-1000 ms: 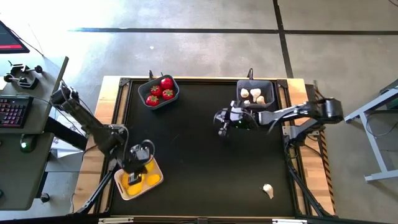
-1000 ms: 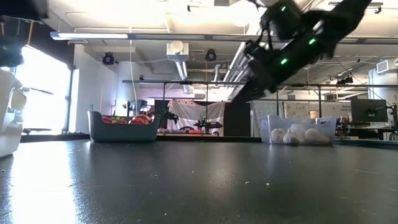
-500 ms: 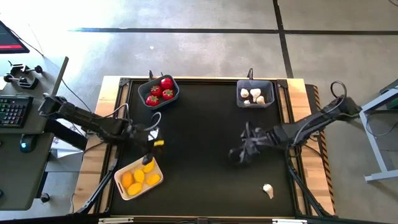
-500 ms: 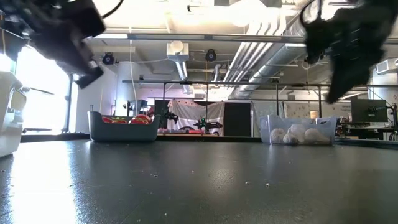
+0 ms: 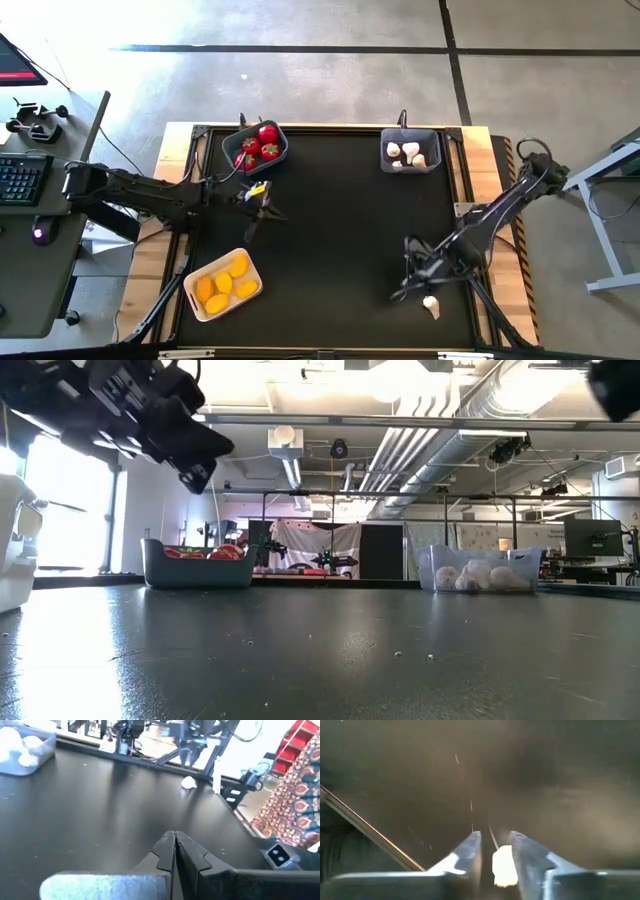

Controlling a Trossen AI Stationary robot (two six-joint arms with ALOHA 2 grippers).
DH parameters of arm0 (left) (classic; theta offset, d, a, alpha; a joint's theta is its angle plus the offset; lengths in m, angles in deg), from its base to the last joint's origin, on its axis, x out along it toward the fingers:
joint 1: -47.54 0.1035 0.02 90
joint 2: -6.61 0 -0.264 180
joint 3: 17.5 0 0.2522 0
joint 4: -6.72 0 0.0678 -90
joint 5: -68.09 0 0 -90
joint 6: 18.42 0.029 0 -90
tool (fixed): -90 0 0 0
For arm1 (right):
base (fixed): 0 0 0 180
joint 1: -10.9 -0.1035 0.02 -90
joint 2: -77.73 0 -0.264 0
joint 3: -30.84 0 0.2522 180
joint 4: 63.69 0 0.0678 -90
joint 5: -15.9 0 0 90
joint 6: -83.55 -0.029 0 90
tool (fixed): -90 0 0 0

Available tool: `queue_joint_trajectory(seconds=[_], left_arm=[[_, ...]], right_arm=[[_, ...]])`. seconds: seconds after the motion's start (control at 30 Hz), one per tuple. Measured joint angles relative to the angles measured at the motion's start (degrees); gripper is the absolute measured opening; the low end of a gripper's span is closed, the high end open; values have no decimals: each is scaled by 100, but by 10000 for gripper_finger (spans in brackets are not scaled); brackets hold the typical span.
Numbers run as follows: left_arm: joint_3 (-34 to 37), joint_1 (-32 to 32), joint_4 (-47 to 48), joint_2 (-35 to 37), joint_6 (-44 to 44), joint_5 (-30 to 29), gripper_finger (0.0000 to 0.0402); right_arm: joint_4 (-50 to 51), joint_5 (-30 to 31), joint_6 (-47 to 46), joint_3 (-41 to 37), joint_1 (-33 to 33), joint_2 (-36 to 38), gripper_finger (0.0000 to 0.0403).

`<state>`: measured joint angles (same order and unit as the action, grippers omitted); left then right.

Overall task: Sort produce into baskets
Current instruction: Put the white garlic into the transparent bin

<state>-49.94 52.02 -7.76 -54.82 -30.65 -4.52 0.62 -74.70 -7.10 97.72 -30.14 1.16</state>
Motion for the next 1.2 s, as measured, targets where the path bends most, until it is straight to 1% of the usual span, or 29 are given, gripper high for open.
queue_joint_trajectory(seconds=[0.17, 0.27, 0.37, 0.43, 0.53, 0.8, 1.0, 1.2], left_arm=[[0, 290, -341, -310, 54, 151, 0], [0, 400, -479, -501, 65, 194, 0], [0, 494, -639, -677, 144, 400, 0], [0, 532, -685, -769, 140, 460, 0], [0, 577, -801, -855, 146, 462, 0], [-2, 737, -885, -916, 194, 460, 0], [-2, 870, -877, -916, 192, 457, 0], [-2, 997, -868, -916, 192, 440, 0]], right_arm=[[-7, -501, -566, 243, -354, -549, 189], [-17, -714, -756, 355, -489, -846, 244], [-33, -772, -973, 386, -578, -1079, 280], [-105, -969, -990, 394, -605, -1205, 290], [-51, -1189, -983, 394, -607, -1412, 292], [30, -1214, -799, 383, -621, -1848, 269], [20, -1339, -681, 383, -664, -1913, 228], [-127, -1338, -629, 381, -684, -1913, 167]])
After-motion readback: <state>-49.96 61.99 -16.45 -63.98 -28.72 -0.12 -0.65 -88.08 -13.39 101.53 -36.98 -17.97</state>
